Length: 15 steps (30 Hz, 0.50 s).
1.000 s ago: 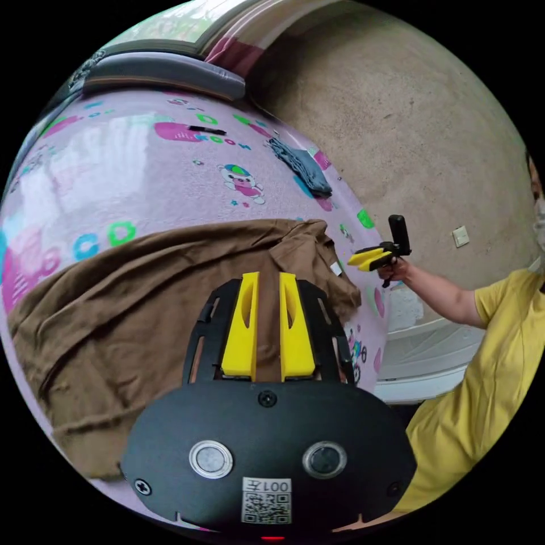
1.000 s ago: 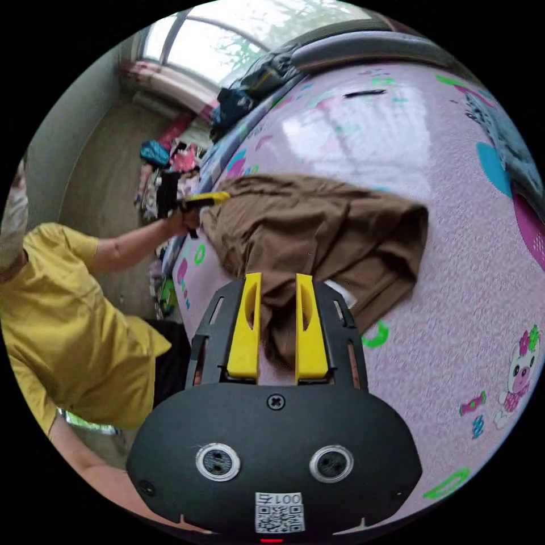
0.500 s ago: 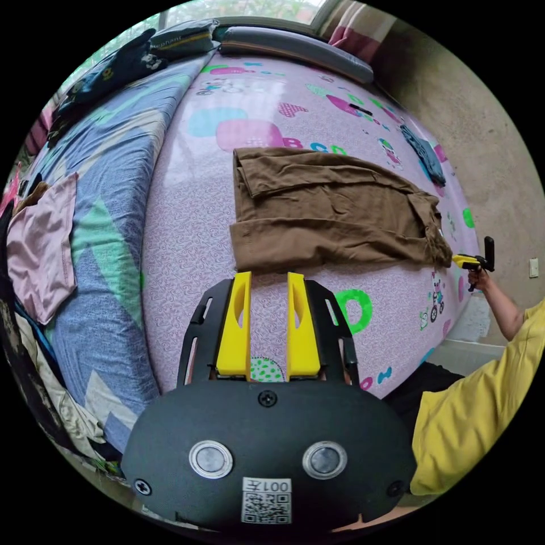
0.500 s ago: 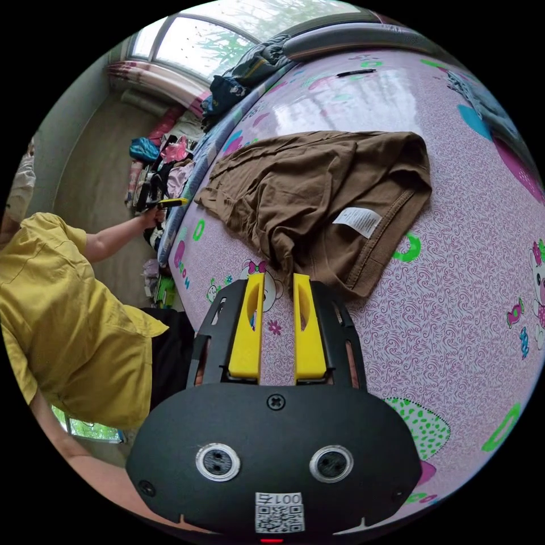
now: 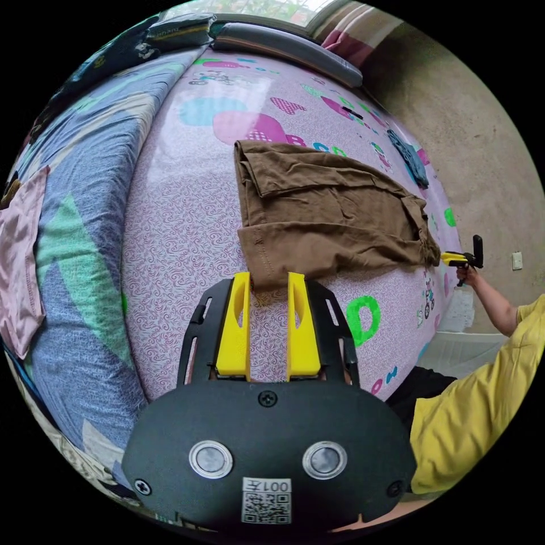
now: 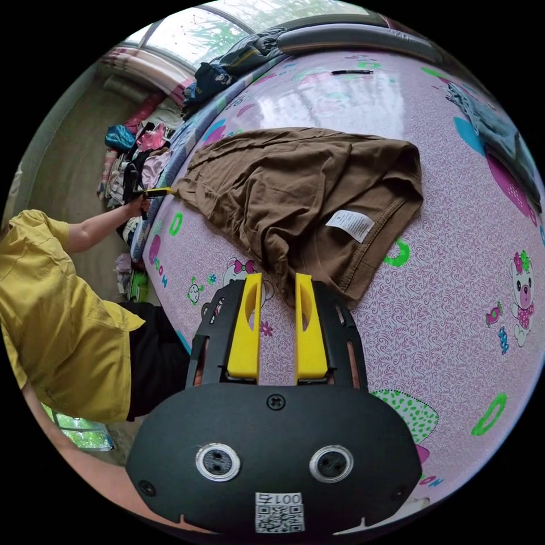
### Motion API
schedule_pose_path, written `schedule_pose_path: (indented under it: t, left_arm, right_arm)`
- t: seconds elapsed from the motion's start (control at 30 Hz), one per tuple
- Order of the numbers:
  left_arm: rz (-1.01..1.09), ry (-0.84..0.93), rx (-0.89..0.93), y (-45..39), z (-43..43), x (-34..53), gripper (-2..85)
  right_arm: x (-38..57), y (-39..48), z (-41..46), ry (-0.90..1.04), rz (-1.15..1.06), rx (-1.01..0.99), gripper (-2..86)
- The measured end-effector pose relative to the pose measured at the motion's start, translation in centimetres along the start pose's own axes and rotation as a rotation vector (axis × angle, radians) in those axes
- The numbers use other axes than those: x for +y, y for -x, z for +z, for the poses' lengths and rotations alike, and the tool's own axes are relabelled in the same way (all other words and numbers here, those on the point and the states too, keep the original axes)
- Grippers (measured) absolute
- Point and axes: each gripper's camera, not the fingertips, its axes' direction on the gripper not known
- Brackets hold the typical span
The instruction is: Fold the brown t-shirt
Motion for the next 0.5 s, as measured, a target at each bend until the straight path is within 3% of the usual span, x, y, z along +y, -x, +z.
schedule_pose_path:
  t: [0.23, 0.5]
  left_arm:
    - [0.099, 0.001, -0.022, -1.3, -0.4, 0.9, -1.0]
    - [0.19, 0.096, -0.02, -0.9, -3.9, 2.5, -1.5]
  right_arm:
    - [-1.3, -0.6, 1.1, 0.015, 0.038, 0.007, 2.7]
    - [0.2, -3.0, -4.6, -0.072, 0.098, -0.134, 0.5]
